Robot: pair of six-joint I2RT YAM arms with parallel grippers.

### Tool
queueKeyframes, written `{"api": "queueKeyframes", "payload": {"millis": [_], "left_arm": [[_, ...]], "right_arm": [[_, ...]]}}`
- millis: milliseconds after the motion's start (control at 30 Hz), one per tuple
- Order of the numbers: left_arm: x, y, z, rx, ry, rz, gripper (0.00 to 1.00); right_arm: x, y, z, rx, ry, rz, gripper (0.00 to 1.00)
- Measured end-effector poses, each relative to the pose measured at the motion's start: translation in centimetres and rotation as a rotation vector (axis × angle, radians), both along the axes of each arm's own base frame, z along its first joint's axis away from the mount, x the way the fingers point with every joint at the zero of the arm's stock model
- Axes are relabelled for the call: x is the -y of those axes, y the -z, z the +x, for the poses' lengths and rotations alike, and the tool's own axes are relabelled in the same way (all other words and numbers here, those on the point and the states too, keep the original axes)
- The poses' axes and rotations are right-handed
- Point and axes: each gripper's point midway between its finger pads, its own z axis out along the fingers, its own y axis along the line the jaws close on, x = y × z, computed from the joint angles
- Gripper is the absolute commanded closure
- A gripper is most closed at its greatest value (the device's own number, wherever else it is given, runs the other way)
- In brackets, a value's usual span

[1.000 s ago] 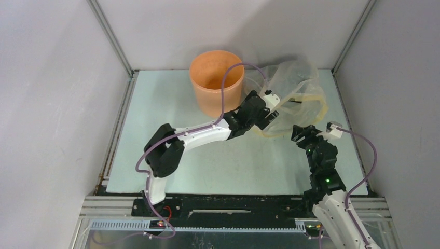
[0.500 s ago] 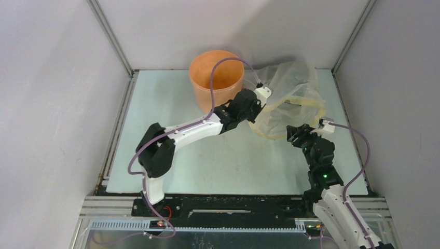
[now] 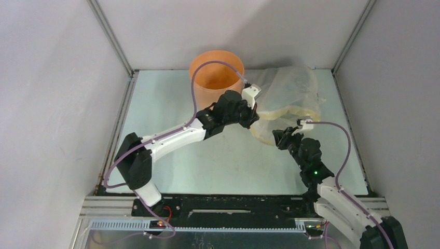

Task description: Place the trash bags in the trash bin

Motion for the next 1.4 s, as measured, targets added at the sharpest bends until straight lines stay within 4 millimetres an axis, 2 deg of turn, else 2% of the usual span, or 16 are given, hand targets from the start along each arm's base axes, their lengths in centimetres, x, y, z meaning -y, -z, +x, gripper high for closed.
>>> {"api": "queueKeyframes", "payload": {"millis": [100,167,467,667,867,1000,1233,1400], "left_arm": [[-0.5,1.2,-1.3,-0.048,0.021,-0.006,1.00],[-0.9,1.9,-2.1,-0.073,0.030,-0.007,1.00],[-2.1,1.7,-3.9,-0.060,0.048,-0.100,1.00],[-1.7,1.3,-4.3,-0.059,0.066,-0.152,1.00],[-1.4,0.5,-4.3,-0.062,0.074,-0.175,1.00],[-1.1,-0.6,-4.3,-0.058,0.084,-0.185,1.00],[-0.4,-2.5,-4.4,-0.064,0.120,-0.199,1.00],[-0.2,-3.2,-4.9,-0.103,0.134,-0.193,1.00]], "right_arm": [[0.2,1.7,0.9,-0.045,0.035,-0.027,0.96],[0.4,2.6,1.2,-0.071,0.056,-0.034,0.99],[-0.1,6.1,3.4,-0.171,0.146,0.048,1.00],[-1.8,5.3,3.9,-0.188,0.182,0.244,1.00],[-3.4,3.9,3.7,-0.219,0.218,0.539,1.00],[-3.7,5.0,3.2,-0.273,0.246,0.668,1.00],[-5.0,6.2,3.5,-0.336,0.249,0.802,1.00],[-6.8,6.6,4.2,-0.370,0.188,0.872,1.00]]}}
